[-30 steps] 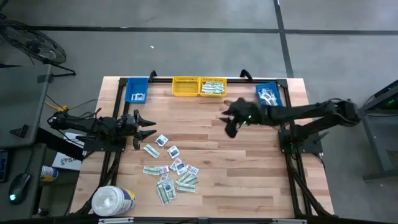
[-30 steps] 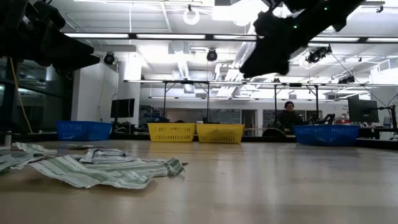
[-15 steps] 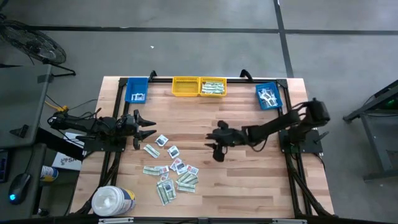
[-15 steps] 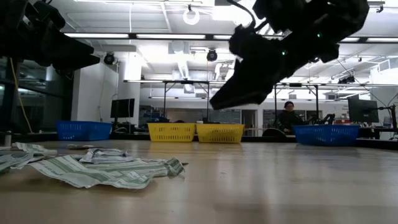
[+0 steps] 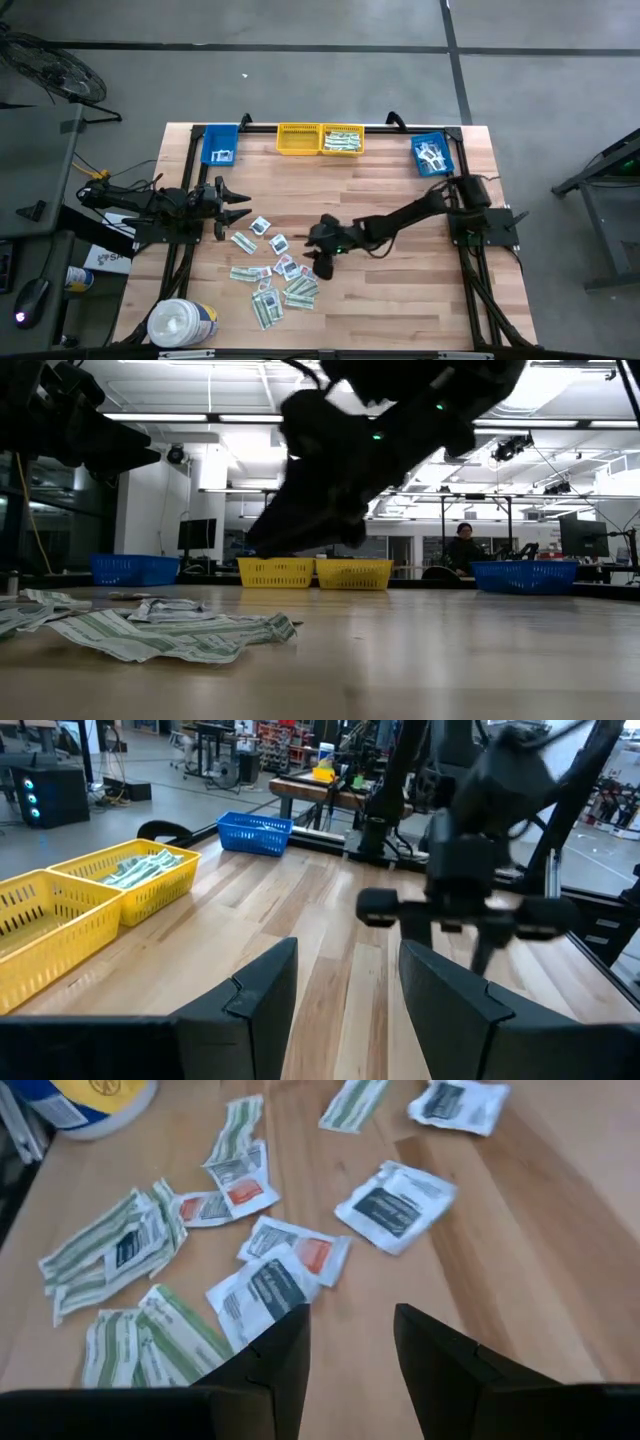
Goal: Pick & Place First Aid Supplies
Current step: Put the green bandage pack into the right yellow bin
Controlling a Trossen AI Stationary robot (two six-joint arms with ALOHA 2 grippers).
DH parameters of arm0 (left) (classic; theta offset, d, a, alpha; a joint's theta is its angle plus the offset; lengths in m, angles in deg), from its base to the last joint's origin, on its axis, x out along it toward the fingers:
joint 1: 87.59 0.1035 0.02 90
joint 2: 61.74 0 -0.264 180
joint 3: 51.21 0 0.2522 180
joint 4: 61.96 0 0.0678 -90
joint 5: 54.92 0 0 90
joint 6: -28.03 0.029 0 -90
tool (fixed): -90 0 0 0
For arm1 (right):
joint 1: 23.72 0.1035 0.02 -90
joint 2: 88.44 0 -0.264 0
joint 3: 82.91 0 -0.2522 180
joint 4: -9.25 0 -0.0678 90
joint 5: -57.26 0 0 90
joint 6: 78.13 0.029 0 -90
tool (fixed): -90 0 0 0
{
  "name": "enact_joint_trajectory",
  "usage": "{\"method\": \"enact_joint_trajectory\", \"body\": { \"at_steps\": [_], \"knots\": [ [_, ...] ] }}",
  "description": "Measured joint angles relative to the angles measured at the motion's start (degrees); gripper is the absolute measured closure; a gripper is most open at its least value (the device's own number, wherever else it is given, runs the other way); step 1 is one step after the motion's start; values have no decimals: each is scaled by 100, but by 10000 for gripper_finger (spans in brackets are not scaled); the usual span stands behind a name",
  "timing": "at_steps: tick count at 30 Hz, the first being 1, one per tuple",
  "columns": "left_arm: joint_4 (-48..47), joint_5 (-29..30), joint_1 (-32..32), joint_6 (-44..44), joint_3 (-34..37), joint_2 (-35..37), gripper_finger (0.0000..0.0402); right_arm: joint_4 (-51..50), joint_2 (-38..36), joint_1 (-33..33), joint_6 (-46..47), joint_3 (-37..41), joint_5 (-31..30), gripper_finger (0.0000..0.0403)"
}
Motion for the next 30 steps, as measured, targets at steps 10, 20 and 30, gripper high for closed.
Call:
{"method": "enact_joint_trajectory", "body": {
  "at_steps": [10,20,30],
  "knots": [
    [-2,1,1,0,0,1,224,-266,937,45,428,-863,-370,263],
    [0,-1,1,0,0,0,224,-184,1030,294,523,-927,-367,263],
    [0,1,0,0,0,-1,224,-130,1053,343,640,-927,-743,263]
  ]
}}
